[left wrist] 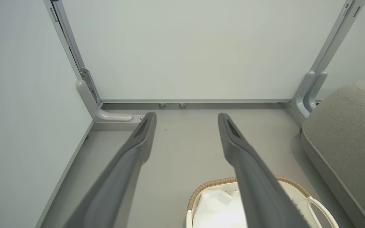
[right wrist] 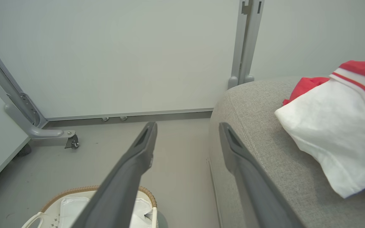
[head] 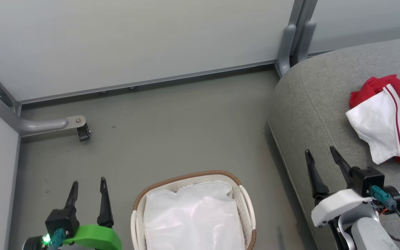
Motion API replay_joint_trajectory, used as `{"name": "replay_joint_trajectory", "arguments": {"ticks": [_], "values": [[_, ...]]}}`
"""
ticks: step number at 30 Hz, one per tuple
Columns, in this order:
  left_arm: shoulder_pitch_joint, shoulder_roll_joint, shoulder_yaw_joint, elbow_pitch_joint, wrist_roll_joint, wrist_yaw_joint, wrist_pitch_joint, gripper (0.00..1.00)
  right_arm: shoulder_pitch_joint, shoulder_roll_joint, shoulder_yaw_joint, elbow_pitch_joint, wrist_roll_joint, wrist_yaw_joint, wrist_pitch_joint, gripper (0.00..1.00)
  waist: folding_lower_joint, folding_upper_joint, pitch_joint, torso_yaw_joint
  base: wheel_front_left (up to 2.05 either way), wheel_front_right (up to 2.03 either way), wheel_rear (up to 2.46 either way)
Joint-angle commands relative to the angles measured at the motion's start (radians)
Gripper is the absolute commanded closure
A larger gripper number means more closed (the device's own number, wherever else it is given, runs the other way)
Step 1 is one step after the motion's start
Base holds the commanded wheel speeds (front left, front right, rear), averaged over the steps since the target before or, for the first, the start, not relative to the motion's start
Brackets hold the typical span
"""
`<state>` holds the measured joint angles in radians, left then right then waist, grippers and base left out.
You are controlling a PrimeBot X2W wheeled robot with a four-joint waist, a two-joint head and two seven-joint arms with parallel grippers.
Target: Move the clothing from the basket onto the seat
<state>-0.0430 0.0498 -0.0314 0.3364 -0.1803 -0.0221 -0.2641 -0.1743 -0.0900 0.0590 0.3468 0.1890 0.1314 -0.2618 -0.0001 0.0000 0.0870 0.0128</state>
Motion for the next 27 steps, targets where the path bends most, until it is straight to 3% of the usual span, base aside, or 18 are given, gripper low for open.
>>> {"name": "replay_joint_trajectory", "arguments": {"ticks": [1,5,6,10,27], "values": [[0.03,0.003,0.005,-0.001,-0.008,0.004,0.0,0.0,0.024,0.001,-0.009,0.006,-0.001,-0.001,-0.005,0.0,0.0001,0.0,-0.025,0.002,0.0,0.0,0.0],[0.073,0.003,0.012,0.011,-0.052,-0.003,0.0,0.0,0.054,0.008,-0.009,0.017,-0.006,-0.001,-0.005,0.0,0.0001,0.0,-0.044,-0.001,0.0,0.0,0.0],[0.061,0.0,0.011,0.01,-0.056,-0.002,0.0,1.0,0.044,0.011,-0.008,0.016,0.0,0.0,0.0,1.0,0.0001,0.0,-0.036,0.001,0.0,0.0,0.0],[0.065,-0.004,0.015,0.039,-0.08,-0.005,0.011,1.0,0.056,0.017,-0.014,0.038,0.025,0.0,0.011,1.0,0.0001,0.0,-0.04,0.0,0.0,0.0,0.0],[0.033,-0.002,0.044,0.004,-0.4,-0.03,0.096,1.0,0.06,0.022,-0.05,0.001,0.355,0.0,0.096,1.0,0.0001,0.0,-0.046,-0.002,0.0,0.0,0.0]]}}
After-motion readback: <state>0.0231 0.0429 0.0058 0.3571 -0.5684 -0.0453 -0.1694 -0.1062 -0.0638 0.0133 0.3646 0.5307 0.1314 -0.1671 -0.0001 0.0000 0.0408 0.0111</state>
